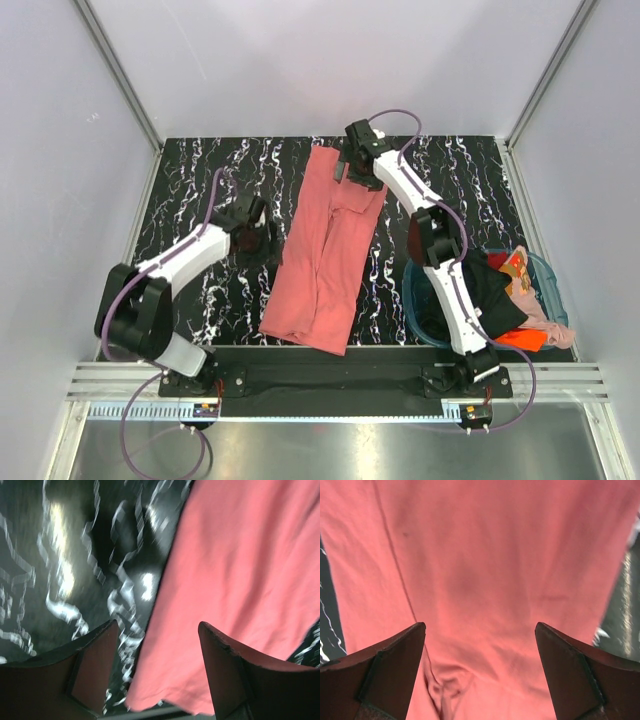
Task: Fold and stack the t-shirts
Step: Fold the tshirt
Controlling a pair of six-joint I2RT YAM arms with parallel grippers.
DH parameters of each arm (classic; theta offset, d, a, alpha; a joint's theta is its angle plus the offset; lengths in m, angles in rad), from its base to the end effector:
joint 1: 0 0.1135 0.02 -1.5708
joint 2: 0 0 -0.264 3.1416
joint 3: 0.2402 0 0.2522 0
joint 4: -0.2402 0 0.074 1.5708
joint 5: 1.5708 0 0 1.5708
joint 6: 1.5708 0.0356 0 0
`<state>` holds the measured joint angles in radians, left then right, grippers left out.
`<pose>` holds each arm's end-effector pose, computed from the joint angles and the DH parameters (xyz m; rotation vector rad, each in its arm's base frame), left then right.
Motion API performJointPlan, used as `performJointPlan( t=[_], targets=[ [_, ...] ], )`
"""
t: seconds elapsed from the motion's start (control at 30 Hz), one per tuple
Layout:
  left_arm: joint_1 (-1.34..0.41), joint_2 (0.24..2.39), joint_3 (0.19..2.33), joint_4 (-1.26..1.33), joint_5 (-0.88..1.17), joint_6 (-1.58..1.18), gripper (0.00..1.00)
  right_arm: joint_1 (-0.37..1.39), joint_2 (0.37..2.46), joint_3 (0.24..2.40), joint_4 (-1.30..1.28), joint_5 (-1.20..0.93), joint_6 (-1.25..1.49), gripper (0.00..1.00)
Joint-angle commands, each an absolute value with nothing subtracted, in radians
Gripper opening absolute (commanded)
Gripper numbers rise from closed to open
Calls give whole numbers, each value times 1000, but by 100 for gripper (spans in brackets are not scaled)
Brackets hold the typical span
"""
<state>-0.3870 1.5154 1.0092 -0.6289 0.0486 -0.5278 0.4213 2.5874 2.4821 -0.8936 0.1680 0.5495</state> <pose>0.2725 -0.1129 0.2115 -0.1789 2.7473 -0.3292 0.5075 0.2209 0.1946 0.2268 2.5460 0.1602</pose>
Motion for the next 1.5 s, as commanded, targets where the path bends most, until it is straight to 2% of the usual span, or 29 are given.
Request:
performJointPlan(
  t=[0.0,0.2,0.43,0.6,0.77,0.93,1.03,1.07,1.2,1.3,1.33,1.37,1.4,1.47],
  targets=[
    [-376,1405,922,-588,15,-532,71,452,2641,2600,-808,189,483,97],
    [-288,1318,871,-581,112,-528,71,482,2740,2646,-762,172,482,93],
    [-267,1238,851,-617,184,-518,72,503,2839,2735,-594,5,552,86],
    [-265,1198,747,-578,291,-548,73,502,2827,2796,-488,-40,555,86],
    [-268,1209,660,-551,367,-584,75,468,2634,2746,-596,-40,520,92],
    [-300,1206,638,-607,358,-620,74,468,2307,2481,-851,-61,396,98],
    [-356,1197,637,-664,295,-672,70,475,2093,2207,-922,-130,391,98],
    [-367,1192,621,-672,273,-710,70,491,2038,2043,-923,-153,393,97],
    [-402,1186,589,-696,235,-784,65,561,1775,1697,-911,-218,420,93],
    [-428,1186,586,-718,189,-802,63,618,1593,1461,-862,-302,495,84],
    [-437,1186,584,-722,178,-807,63,626,1528,1404,-835,-328,512,72],
    [-440,1186,578,-726,167,-811,63,633,1502,1300,-824,-346,528,66],
    [-442,1186,572,-718,164,-815,63,643,1477,1249,-815,-368,549,62],
    [-445,1189,552,-706,166,-819,63,661,1411,1112,-767,-368,571,62]
  ],
)
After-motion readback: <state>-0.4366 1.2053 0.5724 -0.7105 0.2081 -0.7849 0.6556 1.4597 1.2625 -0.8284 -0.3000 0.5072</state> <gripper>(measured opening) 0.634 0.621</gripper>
